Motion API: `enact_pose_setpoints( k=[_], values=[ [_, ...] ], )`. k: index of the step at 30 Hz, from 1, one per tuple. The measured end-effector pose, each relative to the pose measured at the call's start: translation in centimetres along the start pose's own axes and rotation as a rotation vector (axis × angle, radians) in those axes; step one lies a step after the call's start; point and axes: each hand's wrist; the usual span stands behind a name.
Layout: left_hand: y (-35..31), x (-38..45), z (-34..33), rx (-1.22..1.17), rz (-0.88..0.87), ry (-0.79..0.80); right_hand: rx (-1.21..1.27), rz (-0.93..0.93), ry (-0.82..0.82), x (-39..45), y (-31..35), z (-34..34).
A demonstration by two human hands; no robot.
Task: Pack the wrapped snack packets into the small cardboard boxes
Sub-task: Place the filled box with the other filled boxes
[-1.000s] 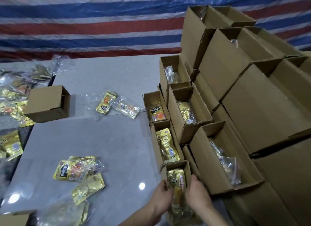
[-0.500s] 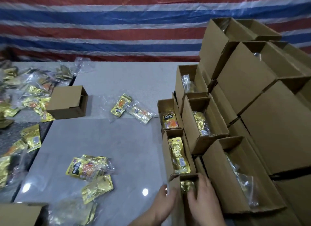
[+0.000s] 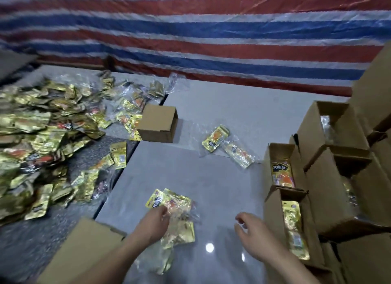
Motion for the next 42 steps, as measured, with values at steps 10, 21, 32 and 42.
enact_pose_setpoints(
  k=[10, 21, 32, 42],
  values=[
    [3.9, 5.4, 1.5, 0.445, -0.089, 0.117, -0.047, -0.014, 0.152, 6.4, 3.2, -1.5],
    [13.0, -2.8, 5.5, 0.469, 0.214, 0.054, -0.022, -0.005, 0.241, 7.9, 4.8, -4.2],
    [13.4, -8.1, 2.5, 0.521, 0.350, -0.048, -0.073, 0.268, 0.312, 6.6, 12.2, -6.7],
    [0.6, -6.9, 16.8, 0.526, -0.074, -0.337, 0.187, 0.356, 0.163, 5.4, 18.2, 1.6]
  ],
)
Point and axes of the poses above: each hand's wrist, its own x-axis towards the middle knuckle, its own z-axis out of the back of the hand, y = z × x, and after that the axes turned 2 degrees about -z, right-handed
